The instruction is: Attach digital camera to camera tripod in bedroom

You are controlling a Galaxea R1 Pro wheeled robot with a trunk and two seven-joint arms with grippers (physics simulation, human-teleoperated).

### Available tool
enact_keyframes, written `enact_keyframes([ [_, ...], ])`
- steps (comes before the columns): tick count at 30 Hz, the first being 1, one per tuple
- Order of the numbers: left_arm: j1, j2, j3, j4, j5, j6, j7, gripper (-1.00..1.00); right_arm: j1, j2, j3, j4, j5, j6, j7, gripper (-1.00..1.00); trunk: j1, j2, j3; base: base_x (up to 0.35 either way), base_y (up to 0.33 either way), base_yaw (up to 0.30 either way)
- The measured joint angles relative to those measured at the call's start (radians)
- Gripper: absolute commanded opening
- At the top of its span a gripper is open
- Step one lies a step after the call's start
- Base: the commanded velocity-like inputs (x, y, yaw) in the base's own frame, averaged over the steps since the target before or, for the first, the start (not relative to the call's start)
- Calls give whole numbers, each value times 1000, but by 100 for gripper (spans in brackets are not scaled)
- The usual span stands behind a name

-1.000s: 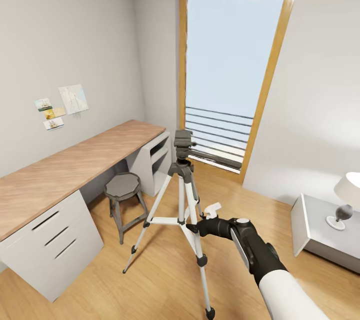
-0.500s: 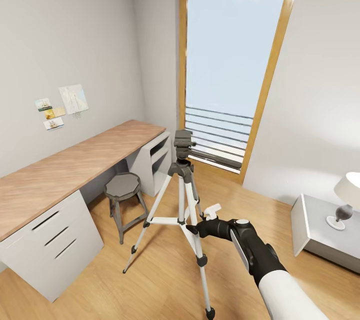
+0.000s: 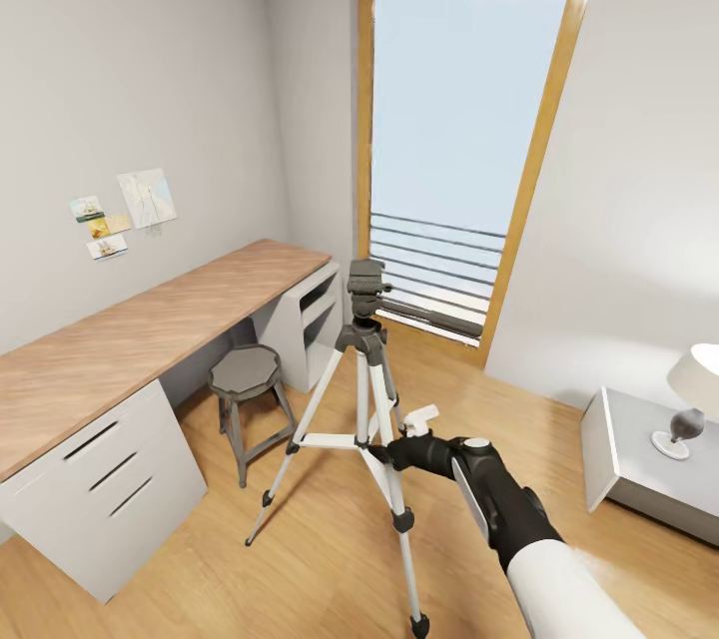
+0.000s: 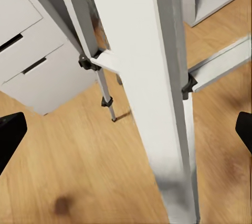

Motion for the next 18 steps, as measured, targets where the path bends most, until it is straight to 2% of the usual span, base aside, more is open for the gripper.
enact_keyframes([
  [4, 0, 0, -1, 0, 0, 0, -1, -100, 0, 28, -2, 1, -1, -4, -66, 100, 0, 0, 0, 0, 0, 0],
  [7, 0, 0, -1, 0, 0, 0, -1, -100, 0, 37, -3, 1, 0, -3, -90, 100, 0, 0, 0, 0, 0, 0],
  [18, 0, 0, -2, 0, 0, 0, -1, -100, 0, 43, -3, -6, 2, -5, -106, 100, 0, 0, 0, 0, 0, 0],
])
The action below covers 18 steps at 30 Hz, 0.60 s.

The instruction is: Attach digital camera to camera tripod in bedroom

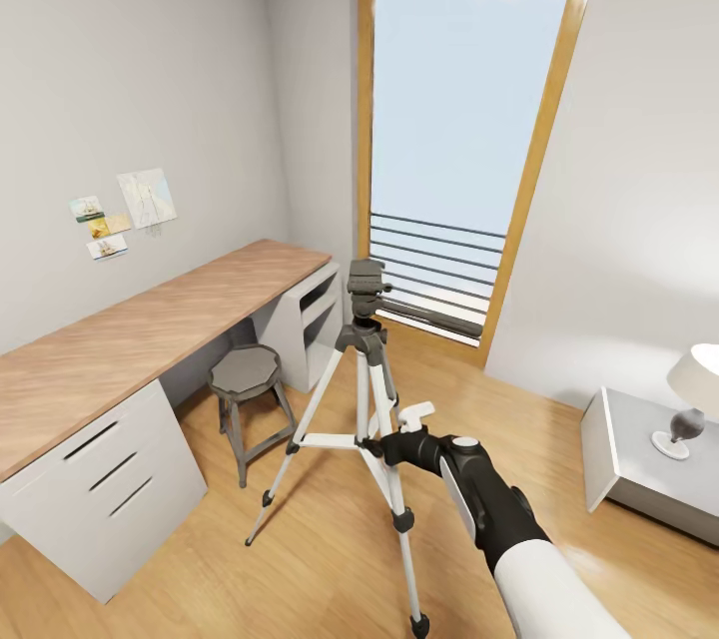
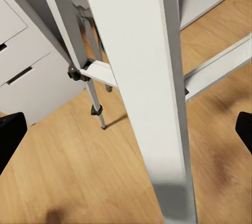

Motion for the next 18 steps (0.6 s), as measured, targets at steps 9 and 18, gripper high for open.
enact_keyframes([
  [9, 0, 0, 0, 0, 0, 0, 0, -100, -3, 0, 1, -9, 0, 6, -6, 100, 0, 0, 0, 0, 0, 0],
  [18, 0, 0, 0, 0, 0, 0, 0, -100, -24, 15, 1, -10, 1, 9, -9, 100, 0, 0, 0, 0, 0, 0],
])
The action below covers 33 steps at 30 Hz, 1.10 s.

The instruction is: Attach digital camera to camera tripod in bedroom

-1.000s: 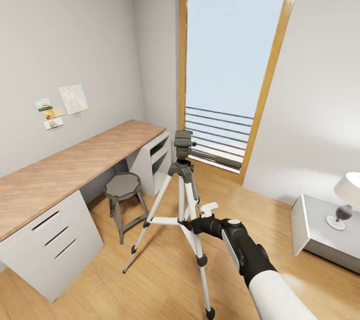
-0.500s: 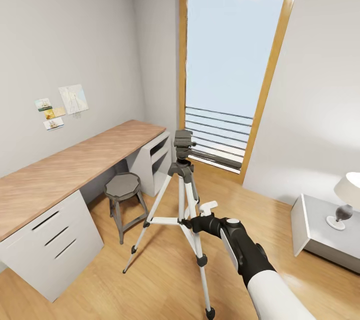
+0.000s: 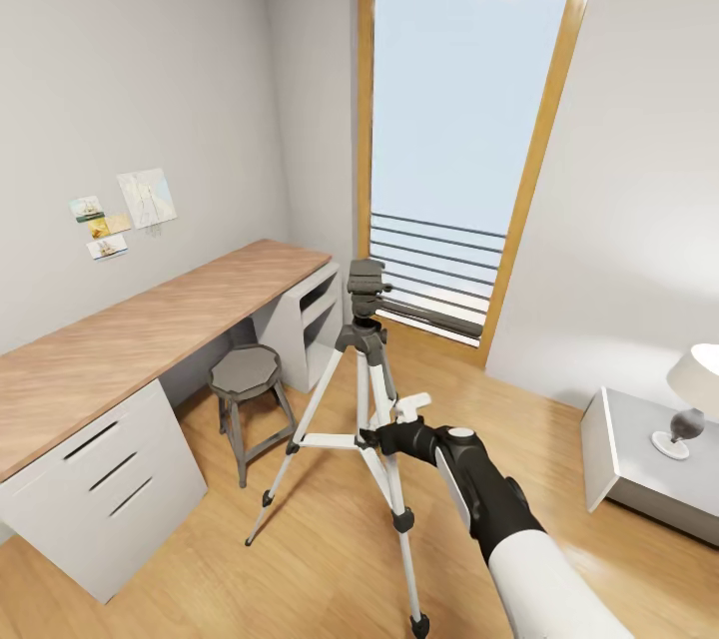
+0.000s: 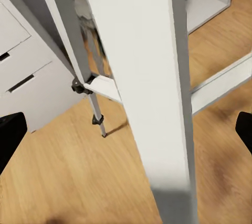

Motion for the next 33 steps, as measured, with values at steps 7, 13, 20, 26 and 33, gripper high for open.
enact_keyframes([
  [7, 0, 0, 0, 0, 0, 0, 0, -100, -34, 14, 0, 6, -3, -8, -55, 100, 0, 0, 0, 0, 0, 0],
  [13, 0, 0, 0, 0, 0, 0, 0, -100, -53, 14, 0, 10, -2, -5, -69, 100, 0, 0, 0, 0, 0, 0],
  [20, 0, 0, 0, 0, 0, 0, 0, -100, -57, 14, 0, 3, 0, -6, -74, 100, 0, 0, 0, 0, 0, 0],
  [26, 0, 0, 0, 0, 0, 0, 0, -100, -57, 14, 0, 2, -1, -4, -73, -100, 0, 0, 0, 0, 0, 0],
  [33, 0, 0, 0, 0, 0, 0, 0, -100, -56, 14, 3, 7, 5, -19, -73, -100, 0, 0, 0, 0, 0, 0],
])
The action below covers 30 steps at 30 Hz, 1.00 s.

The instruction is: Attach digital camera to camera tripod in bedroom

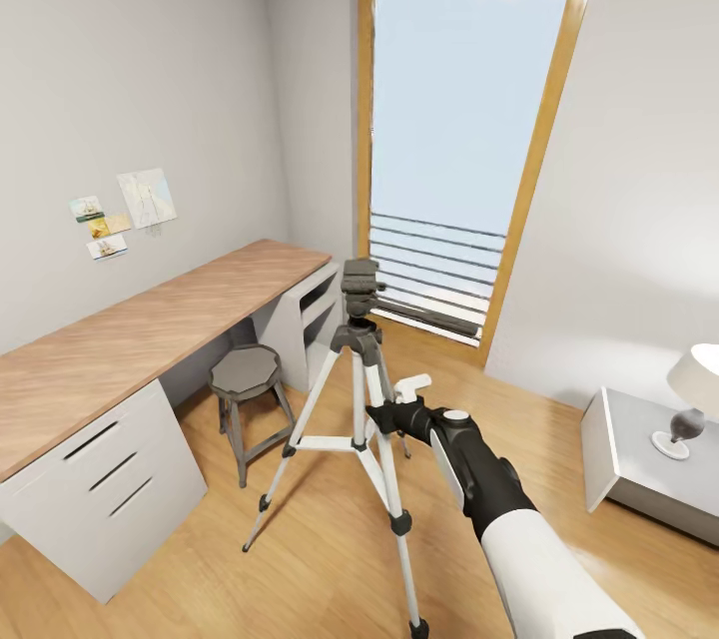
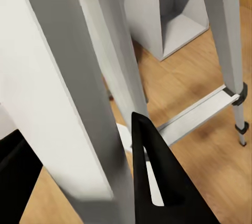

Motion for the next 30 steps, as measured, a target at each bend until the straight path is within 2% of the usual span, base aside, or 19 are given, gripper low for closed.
enact_keyframes([
  [11, 0, 0, 0, 0, 0, 0, 0, -100, 0, -3, 1, 4, 2, -56, 2, -100, 0, 0, 0, 0, 0, 0],
  [24, 0, -2, 5, 0, -1, 4, 1, -100, 0, -7, 0, 13, -2, -67, 3, -100, 0, 0, 0, 0, 0, 0],
  [30, 0, -2, 8, 0, 0, 0, 3, -100, 10, -22, 0, 22, -2, -67, 2, -100, 0, 0, 0, 0, 0, 0],
])
